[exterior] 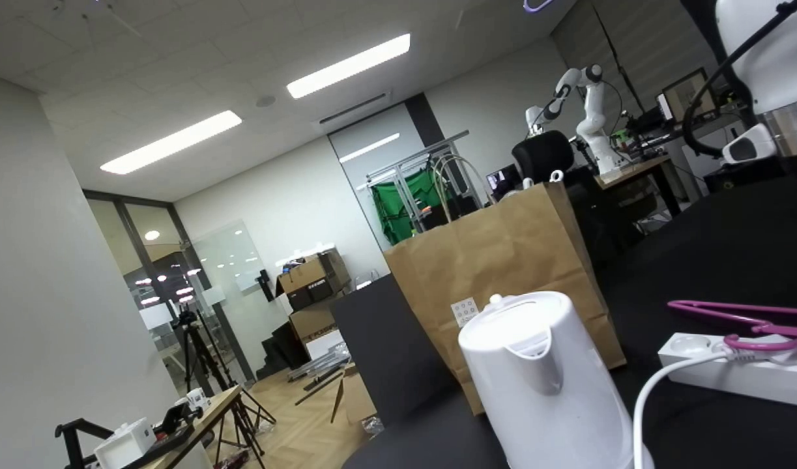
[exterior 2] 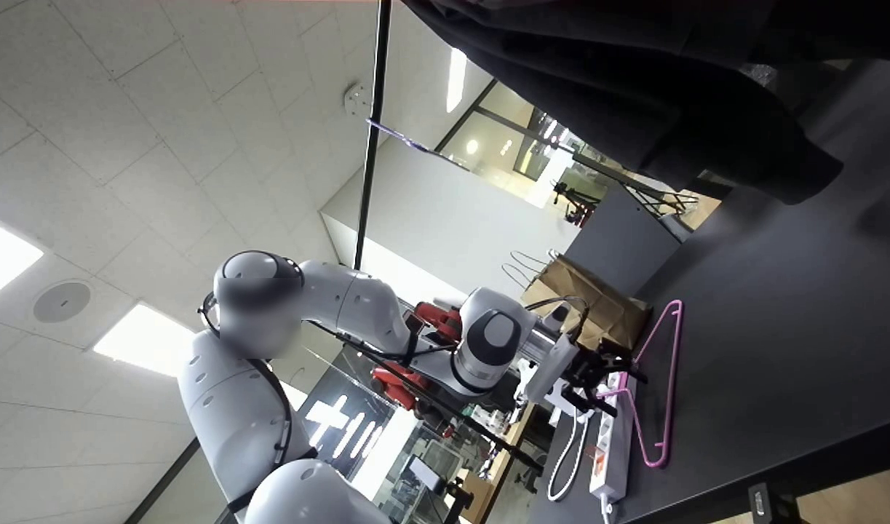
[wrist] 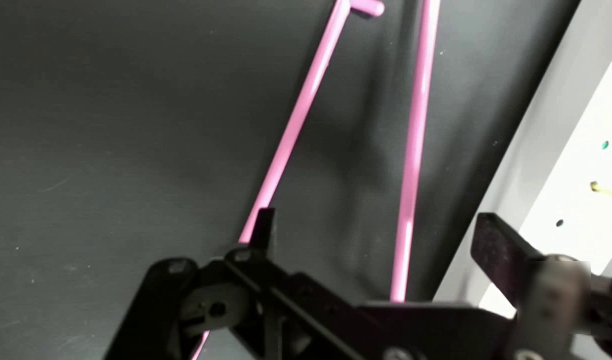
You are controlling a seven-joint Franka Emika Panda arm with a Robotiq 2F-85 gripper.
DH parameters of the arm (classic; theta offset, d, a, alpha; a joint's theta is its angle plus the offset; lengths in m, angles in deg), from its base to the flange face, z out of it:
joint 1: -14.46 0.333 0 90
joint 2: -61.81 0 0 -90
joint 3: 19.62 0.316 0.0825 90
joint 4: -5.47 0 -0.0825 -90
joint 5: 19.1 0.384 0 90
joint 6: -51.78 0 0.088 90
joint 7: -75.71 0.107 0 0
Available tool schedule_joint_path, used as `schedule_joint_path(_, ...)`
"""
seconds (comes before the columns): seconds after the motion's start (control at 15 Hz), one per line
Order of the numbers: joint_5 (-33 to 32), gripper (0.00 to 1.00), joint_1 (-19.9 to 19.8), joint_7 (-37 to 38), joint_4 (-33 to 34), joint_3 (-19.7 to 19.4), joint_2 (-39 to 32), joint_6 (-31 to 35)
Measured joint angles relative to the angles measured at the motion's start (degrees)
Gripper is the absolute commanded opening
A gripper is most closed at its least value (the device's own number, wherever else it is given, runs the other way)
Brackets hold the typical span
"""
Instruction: Pick up the clothing hanger from the table and hang it on the metallic object
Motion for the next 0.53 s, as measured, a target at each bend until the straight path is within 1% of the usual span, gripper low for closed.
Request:
schedule_joint_path(0.07,-0.7,0.75,0.1,0.5,0.0,-0.1,-0.5,0.3)
schedule_joint_path(0.13,-1.4,0.74,0.3,1.0,0.0,-0.2,-1.0,0.8)
schedule_joint_path(0.4,-4.4,0.45,2.3,4.0,0.0,-1.9,-2.9,3.2)
schedule_joint_path(0.53,-5.5,0.33,3.6,5.3,0.0,-3.0,-3.6,4.2)
